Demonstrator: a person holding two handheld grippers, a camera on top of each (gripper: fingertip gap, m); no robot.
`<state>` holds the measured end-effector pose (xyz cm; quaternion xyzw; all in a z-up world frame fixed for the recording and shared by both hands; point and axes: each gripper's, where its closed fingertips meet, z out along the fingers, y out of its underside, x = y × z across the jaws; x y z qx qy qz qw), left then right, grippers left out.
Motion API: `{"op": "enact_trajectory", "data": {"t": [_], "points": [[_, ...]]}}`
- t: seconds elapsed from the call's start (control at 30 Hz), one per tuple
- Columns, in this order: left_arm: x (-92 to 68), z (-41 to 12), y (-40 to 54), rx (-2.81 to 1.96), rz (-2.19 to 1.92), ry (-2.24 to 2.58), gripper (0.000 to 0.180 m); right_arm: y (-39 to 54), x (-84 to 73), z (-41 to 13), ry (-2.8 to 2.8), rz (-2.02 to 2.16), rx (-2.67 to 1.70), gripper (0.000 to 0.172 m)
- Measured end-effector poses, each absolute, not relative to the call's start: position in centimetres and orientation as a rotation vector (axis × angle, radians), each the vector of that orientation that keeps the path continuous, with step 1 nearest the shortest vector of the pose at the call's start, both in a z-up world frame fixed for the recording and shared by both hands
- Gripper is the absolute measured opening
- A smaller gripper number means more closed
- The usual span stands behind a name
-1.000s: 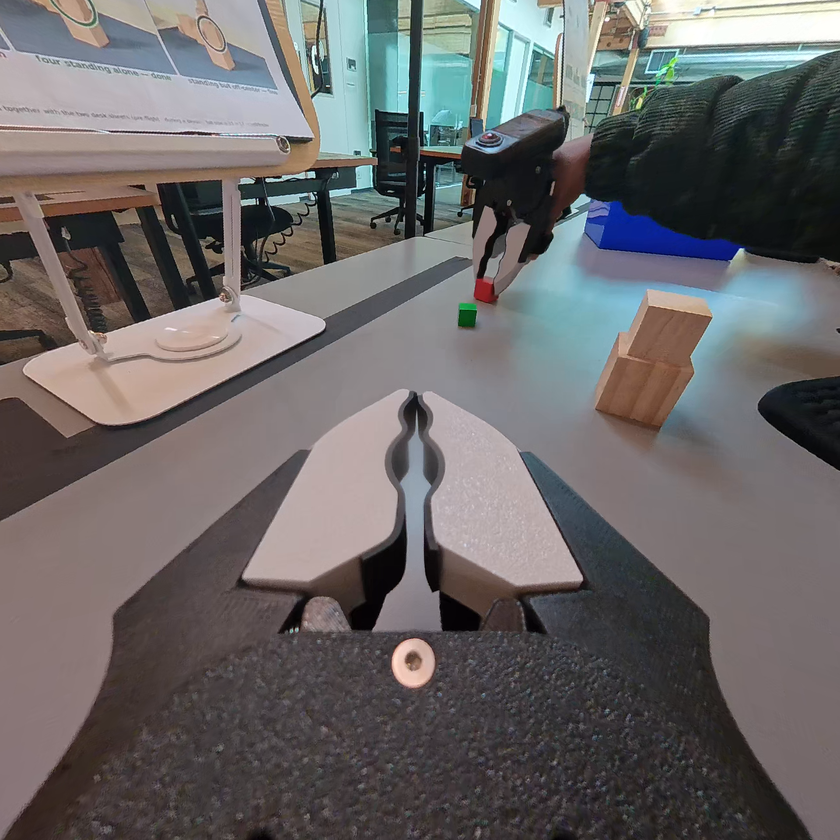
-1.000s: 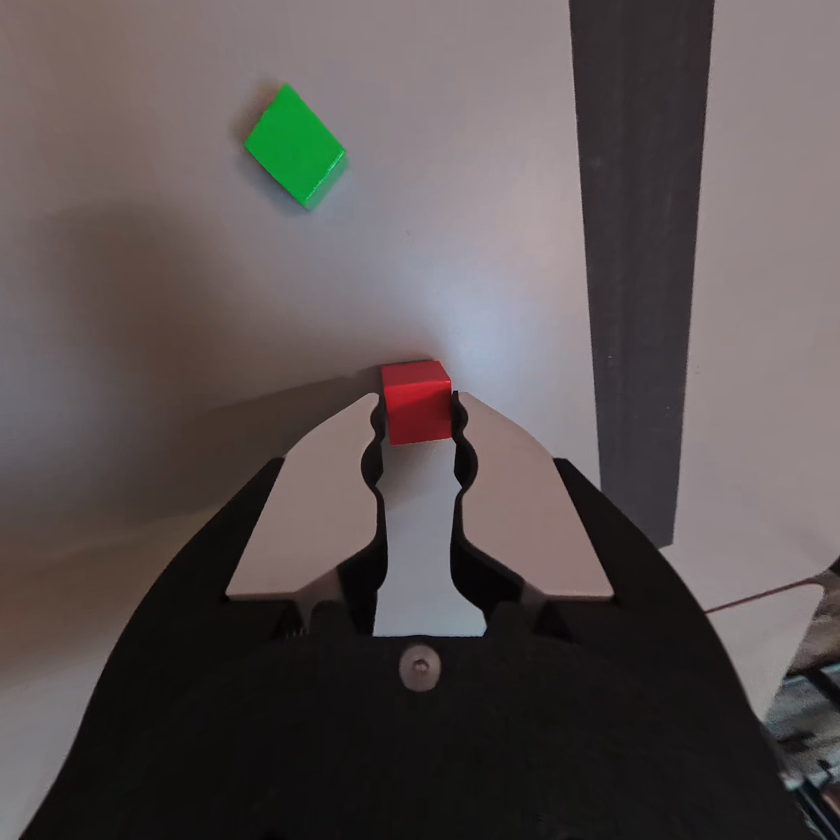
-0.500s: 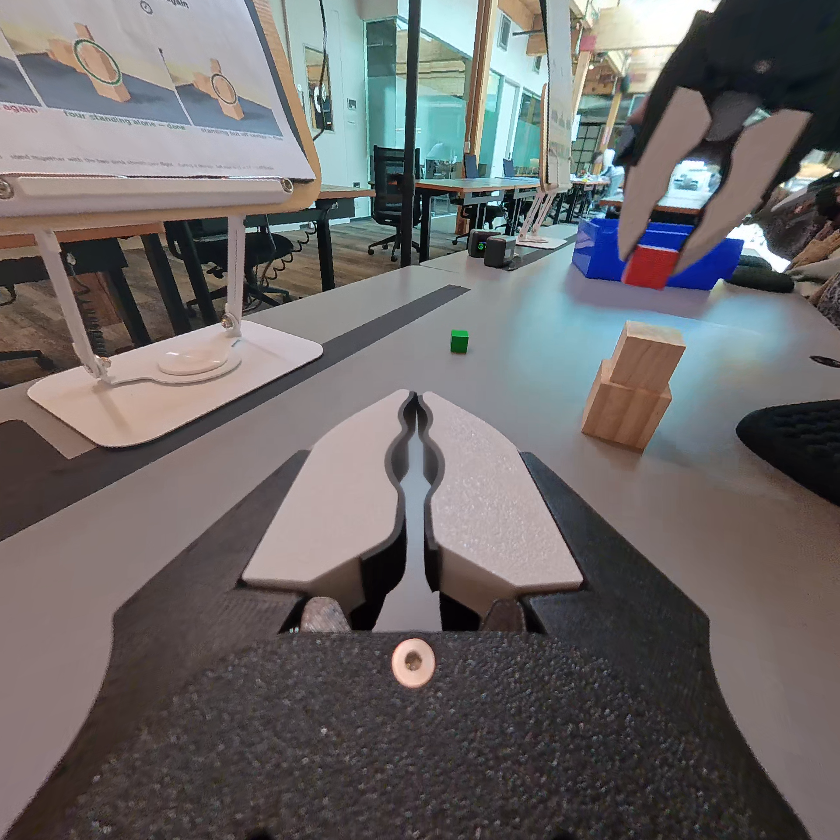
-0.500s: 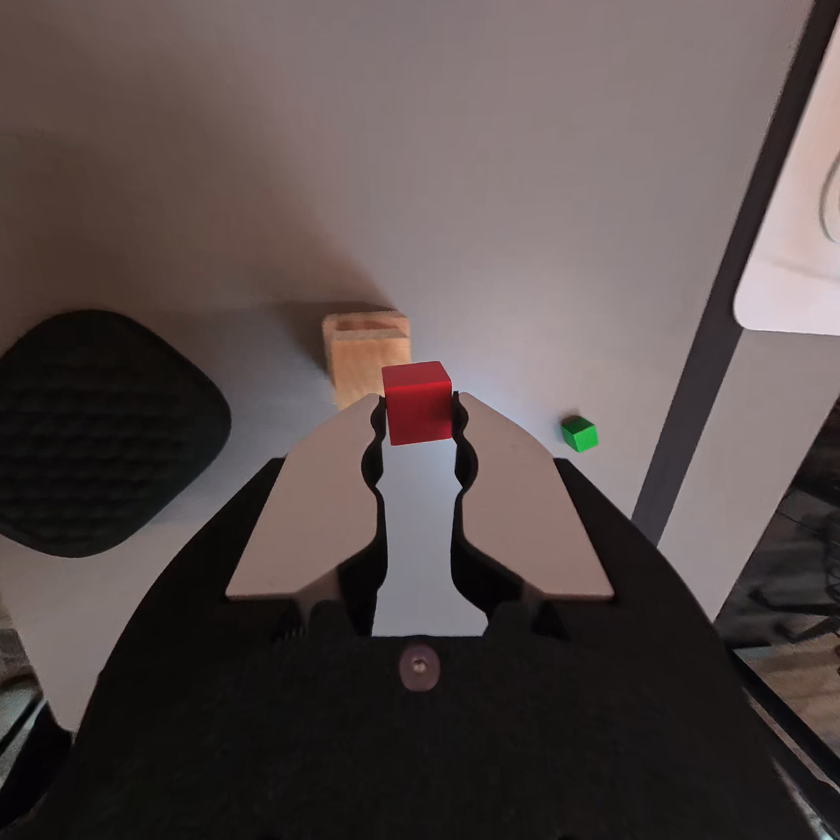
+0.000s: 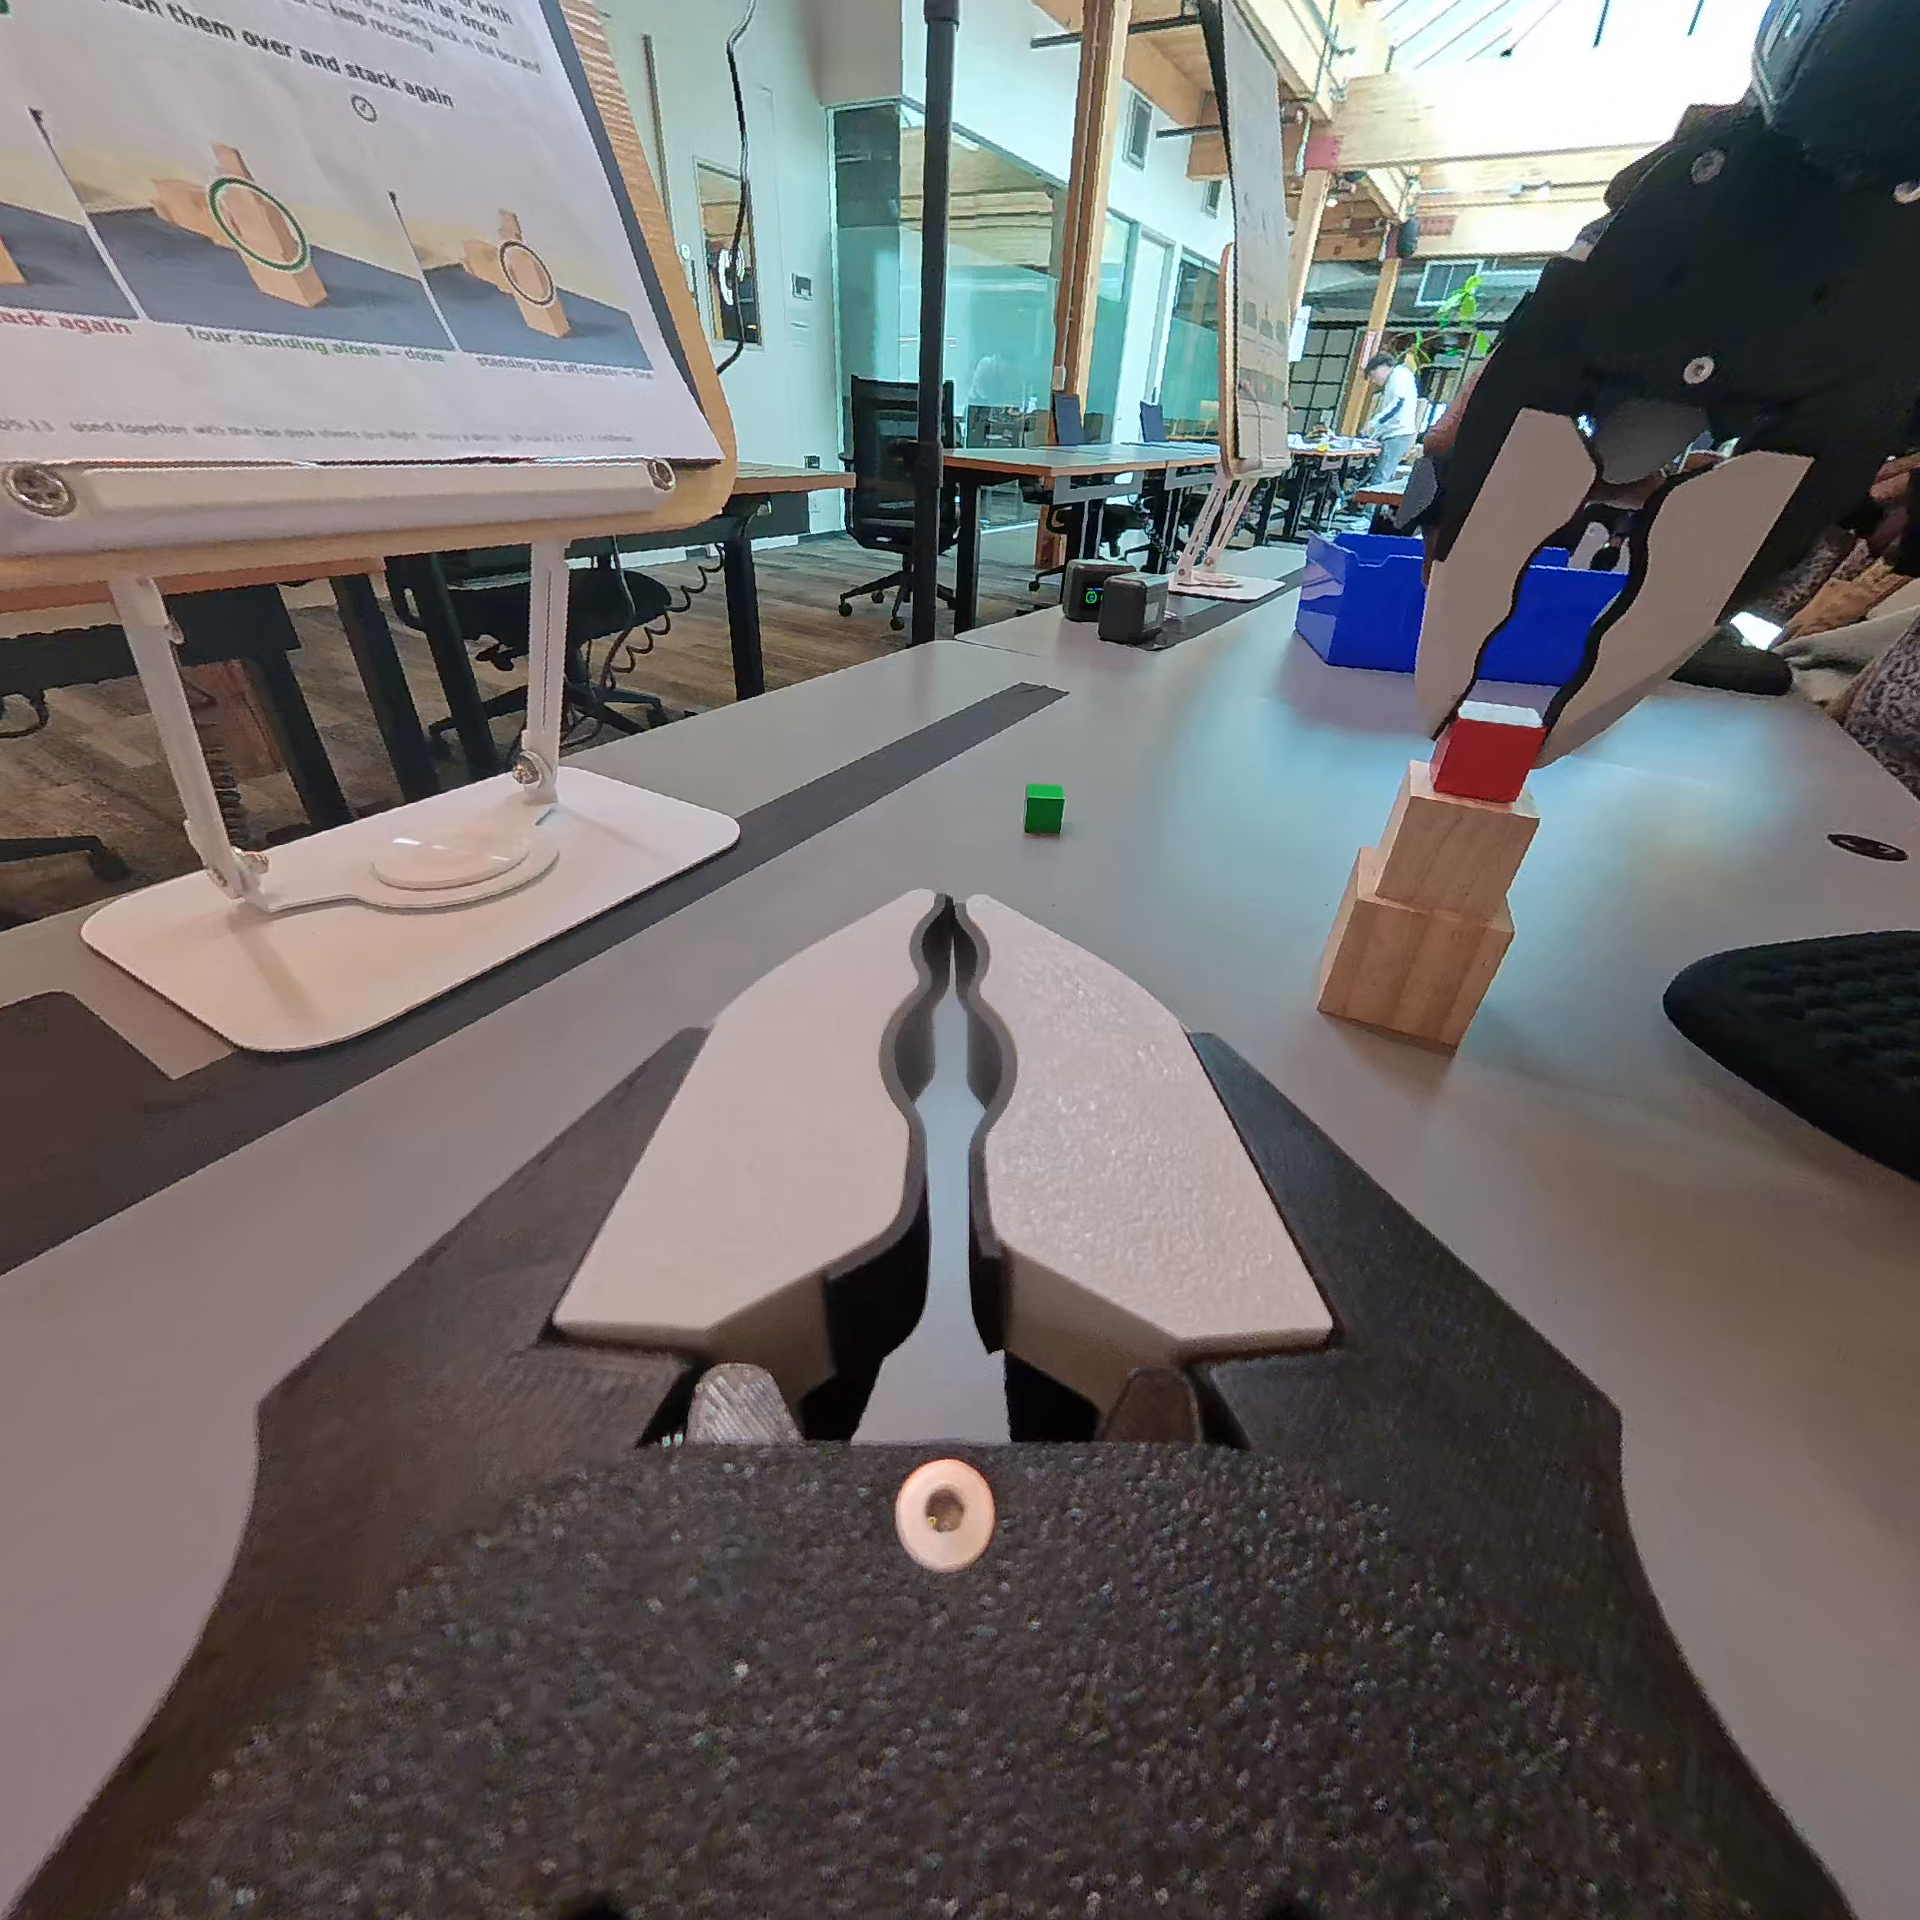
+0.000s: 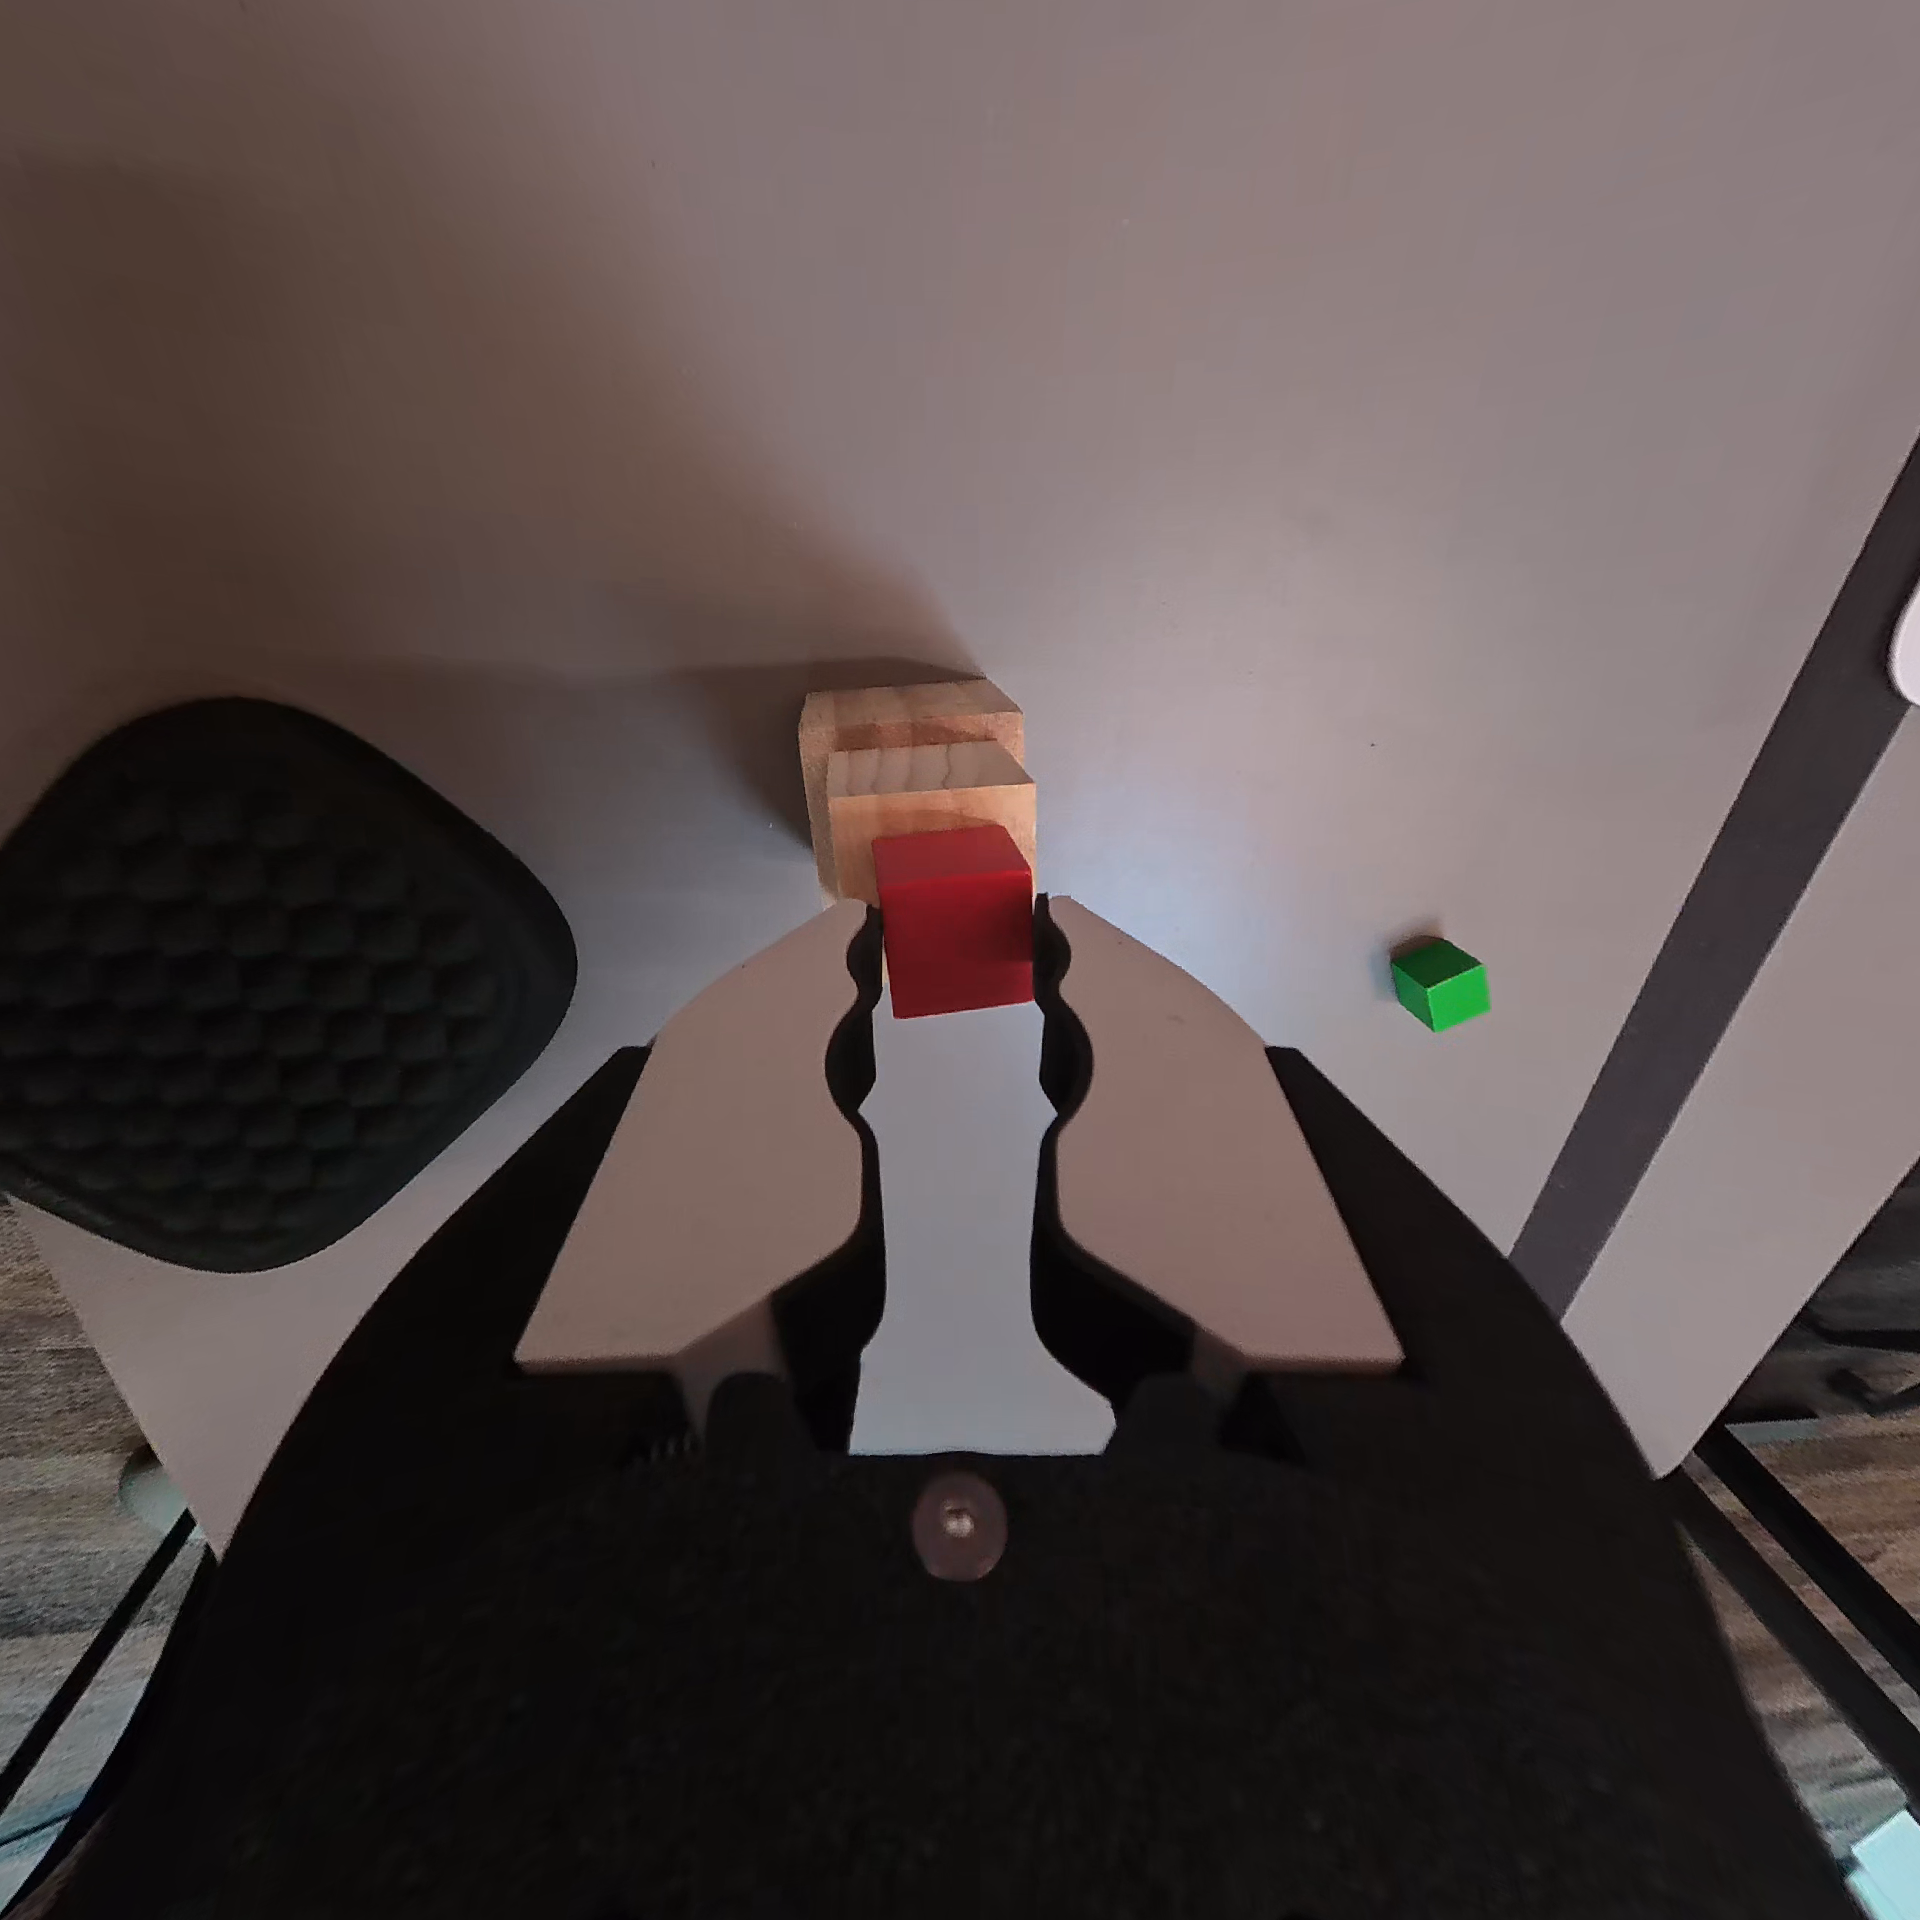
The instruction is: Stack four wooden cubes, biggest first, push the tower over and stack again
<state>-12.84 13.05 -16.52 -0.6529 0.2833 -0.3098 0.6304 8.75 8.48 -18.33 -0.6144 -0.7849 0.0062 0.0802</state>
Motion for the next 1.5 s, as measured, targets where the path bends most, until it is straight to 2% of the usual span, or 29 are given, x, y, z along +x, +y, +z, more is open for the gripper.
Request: {"op": "enact_trajectory", "data": {"t": [0.03, 0.8, 1.1, 1.33, 1.5], "points": [[-12.8, -16.5, 13.1, -1.495, -0.710, 0.649, 0.000, 8.4, 8.7, -18.3, -2.349, 0.022, -1.836, 0.028], [-12.7, -16.7, 13.2, -1.507, -0.700, 0.652, 0.000, 8.5, 8.8, -18.5, -2.356, -0.021, -1.863, 0.029], [-12.7, -16.8, 13.2, -1.509, -0.703, 0.652, 0.000, 8.8, 8.0, -16.7, -2.316, 0.044, -1.811, 0.039], [-12.8, -17.0, 13.3, -1.525, -0.693, 0.649, 0.000, 15.2, 7.6, -12.1, -1.893, 0.150, -1.844, 0.035], [-12.8, -17.1, 13.4, -1.529, -0.690, 0.648, 0.000, 22.8, 10.7, -15.2, -1.454, 0.091, -2.093, 0.035]]}}
